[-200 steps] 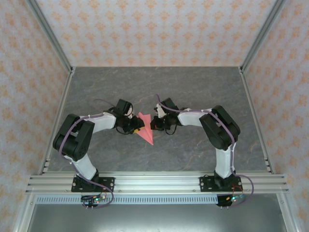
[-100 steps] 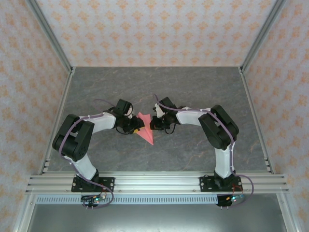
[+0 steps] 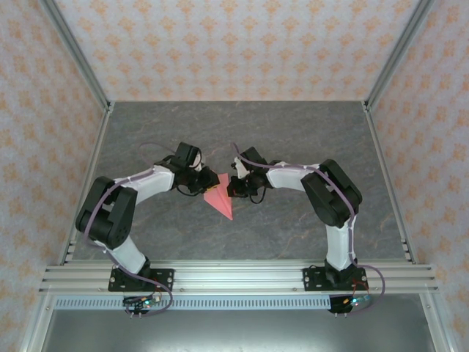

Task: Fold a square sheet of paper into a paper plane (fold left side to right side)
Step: Fourth fold the wing at the center of the table.

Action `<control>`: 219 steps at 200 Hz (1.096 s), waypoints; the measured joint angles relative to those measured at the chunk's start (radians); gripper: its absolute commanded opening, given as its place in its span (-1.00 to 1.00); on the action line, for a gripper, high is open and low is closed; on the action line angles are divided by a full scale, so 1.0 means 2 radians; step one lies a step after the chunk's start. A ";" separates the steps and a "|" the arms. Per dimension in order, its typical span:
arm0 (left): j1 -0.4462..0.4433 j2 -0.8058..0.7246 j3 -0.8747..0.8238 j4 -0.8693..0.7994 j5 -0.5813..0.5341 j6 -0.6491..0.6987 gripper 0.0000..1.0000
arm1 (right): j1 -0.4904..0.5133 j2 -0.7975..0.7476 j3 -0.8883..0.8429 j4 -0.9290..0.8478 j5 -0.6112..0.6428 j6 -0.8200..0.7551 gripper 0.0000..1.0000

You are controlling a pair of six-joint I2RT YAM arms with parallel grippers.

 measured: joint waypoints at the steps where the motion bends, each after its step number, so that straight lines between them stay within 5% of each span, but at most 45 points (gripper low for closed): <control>1: 0.000 0.001 0.001 0.000 0.000 0.000 -0.63 | 0.000 0.000 0.000 0.000 0.000 0.000 -0.96; 71: 0.000 0.066 0.026 0.005 0.010 0.000 -0.65 | 0.004 0.000 0.005 -0.008 0.008 -0.002 -0.95; 219: 0.000 0.073 0.010 0.016 0.006 0.004 -0.65 | 0.006 0.001 0.007 -0.011 0.010 -0.006 -0.91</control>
